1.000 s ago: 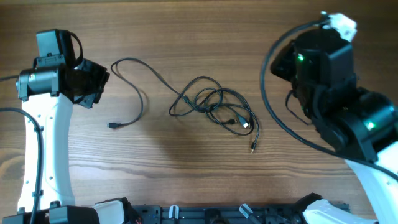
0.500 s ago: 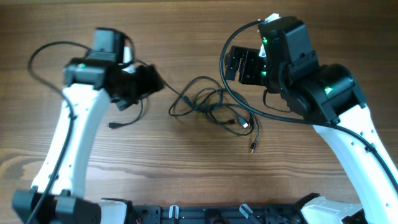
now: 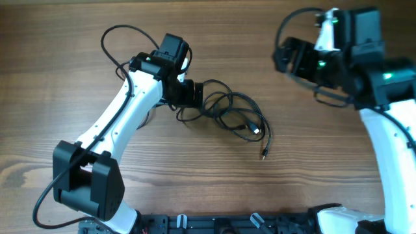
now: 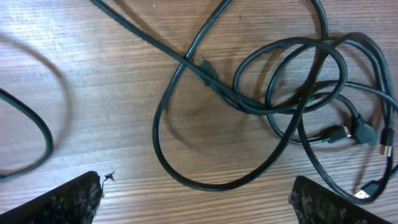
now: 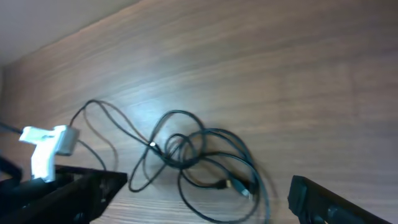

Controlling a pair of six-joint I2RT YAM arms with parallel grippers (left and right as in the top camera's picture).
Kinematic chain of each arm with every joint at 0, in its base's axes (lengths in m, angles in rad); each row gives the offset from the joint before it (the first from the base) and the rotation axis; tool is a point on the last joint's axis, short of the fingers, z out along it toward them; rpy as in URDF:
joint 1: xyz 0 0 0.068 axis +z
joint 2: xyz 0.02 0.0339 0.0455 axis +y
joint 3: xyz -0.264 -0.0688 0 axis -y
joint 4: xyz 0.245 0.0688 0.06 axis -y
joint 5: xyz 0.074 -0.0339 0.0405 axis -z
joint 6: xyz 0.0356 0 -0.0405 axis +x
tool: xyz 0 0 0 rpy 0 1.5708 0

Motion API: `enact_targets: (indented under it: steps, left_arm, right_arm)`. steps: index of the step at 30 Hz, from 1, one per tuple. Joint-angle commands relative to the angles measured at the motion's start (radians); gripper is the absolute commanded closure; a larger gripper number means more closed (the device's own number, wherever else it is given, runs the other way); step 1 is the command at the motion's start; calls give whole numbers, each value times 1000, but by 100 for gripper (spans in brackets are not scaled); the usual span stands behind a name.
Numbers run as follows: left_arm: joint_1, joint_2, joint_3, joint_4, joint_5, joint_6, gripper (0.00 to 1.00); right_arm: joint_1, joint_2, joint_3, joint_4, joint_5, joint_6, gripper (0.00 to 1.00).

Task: Untangle cables

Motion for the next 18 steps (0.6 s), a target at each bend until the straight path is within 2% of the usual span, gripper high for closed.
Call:
enact_targets:
  steps: [1, 3, 6, 14, 15, 16, 17, 18]
  left_arm:
    - [-26, 9, -4, -5, -3, 161, 0]
    - [-64, 9, -6, -12, 40, 238, 1]
    - [-119, 9, -19, 7, 3, 305, 3]
    - [-172, 10, -129, 125, -77, 315, 1]
    - [-172, 9, -142, 135, -77, 315, 3]
    - [-173, 9, -153, 143, -77, 315, 14]
    - [-173, 10, -167, 158, -77, 316, 20]
    - [-173, 10, -176, 173, -77, 320, 19]
  right_arm:
    - [-56, -8, 12, -22, -43, -52, 0]
    - [-79, -8, 10, -23, -44, -75, 0]
    - [-83, -8, 10, -27, -44, -95, 0]
    - [-83, -2, 9, -34, -44, -94, 0]
    - [-83, -1, 9, -35, -45, -93, 0]
    - [-83, 0, 9, -35, -45, -93, 0]
    - [-83, 0, 9, -35, -45, -91, 0]
    - [-83, 0, 9, -35, -45, -90, 0]
